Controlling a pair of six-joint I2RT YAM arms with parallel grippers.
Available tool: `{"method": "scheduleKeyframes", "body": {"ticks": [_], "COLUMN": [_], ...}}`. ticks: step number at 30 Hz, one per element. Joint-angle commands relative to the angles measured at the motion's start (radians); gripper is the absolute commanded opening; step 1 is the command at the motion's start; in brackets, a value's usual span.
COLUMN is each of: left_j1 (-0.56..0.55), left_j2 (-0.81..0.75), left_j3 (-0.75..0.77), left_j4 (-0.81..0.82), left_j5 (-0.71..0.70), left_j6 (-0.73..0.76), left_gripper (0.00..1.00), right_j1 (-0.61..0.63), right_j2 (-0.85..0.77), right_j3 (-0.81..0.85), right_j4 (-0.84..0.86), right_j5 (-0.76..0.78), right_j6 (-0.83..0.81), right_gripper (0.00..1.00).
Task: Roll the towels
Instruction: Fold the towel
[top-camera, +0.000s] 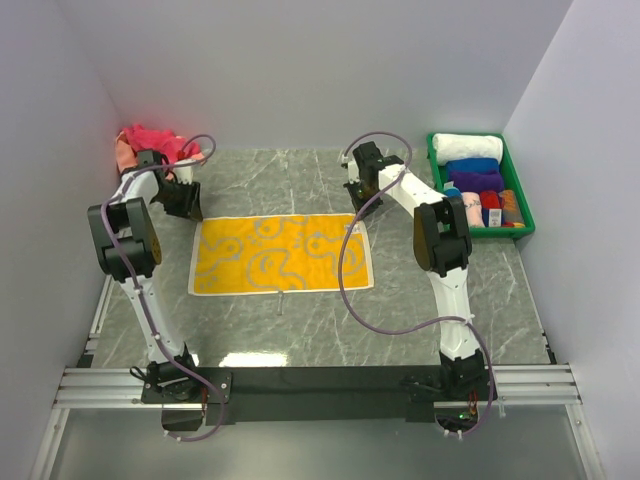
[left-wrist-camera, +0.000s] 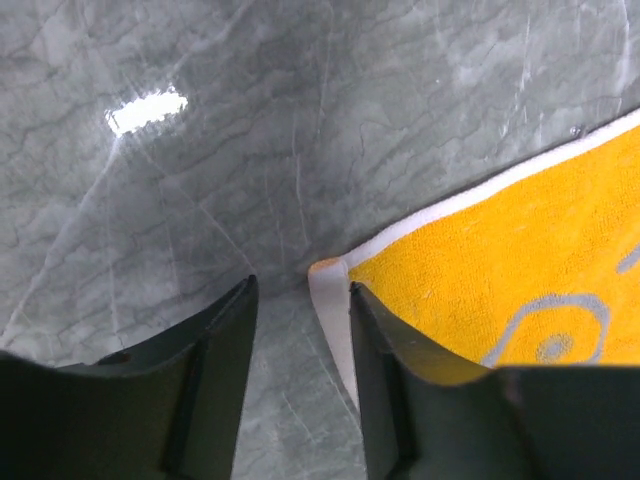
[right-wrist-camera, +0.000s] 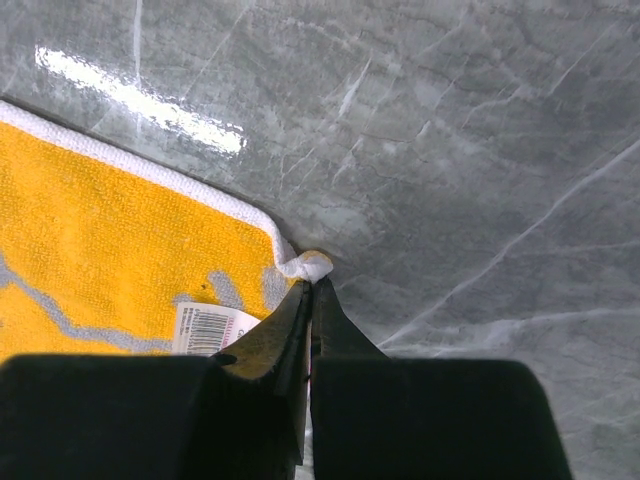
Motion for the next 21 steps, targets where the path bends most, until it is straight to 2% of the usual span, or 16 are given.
{"method": "scheduleKeyframes", "body": {"ticks": [1, 12, 15, 16, 18, 21], "left_j1": [-0.021, -0.06, -0.06, -0.058, -0.06, -0.06], "left_j2": [0.019, 0.017, 0.022, 0.02, 0.02, 0.031], "left_j3": [0.046, 0.003, 0.0, 0.002, 0.008, 0.057], "left_j4": [0.015, 0.042, 0.044, 0.047, 0.053, 0.035], "left_j5": [-0.017, -0.072, -0.089, -0.089, -0.109, -0.11], "left_j6": [0.001, -0.006, -0.006, -0.008, -0.021, -0.028], "left_gripper": [0.46, 0.29, 0.19, 0.1, 0.02, 0.01], "right_j1": [-0.003, -0.006, -0.006, -0.006, -0.009, -0.017], "right_j2": [-0.02, -0.023, -0.025, -0.025, -0.027, -0.025], "right_j3": [0.008, 0.014, 0.017, 0.018, 0.027, 0.043], "right_j4": [0.027, 0.022, 0.021, 0.022, 0.021, 0.016], "right_j5": [-0.017, -0.01, -0.004, -0.002, -0.001, 0.004], "right_j6": [-0.004, -0.009, -0.012, -0.012, -0.015, -0.015], "right_gripper": [0.0, 0.0, 0.0, 0.0, 0.0, 0.0]}}
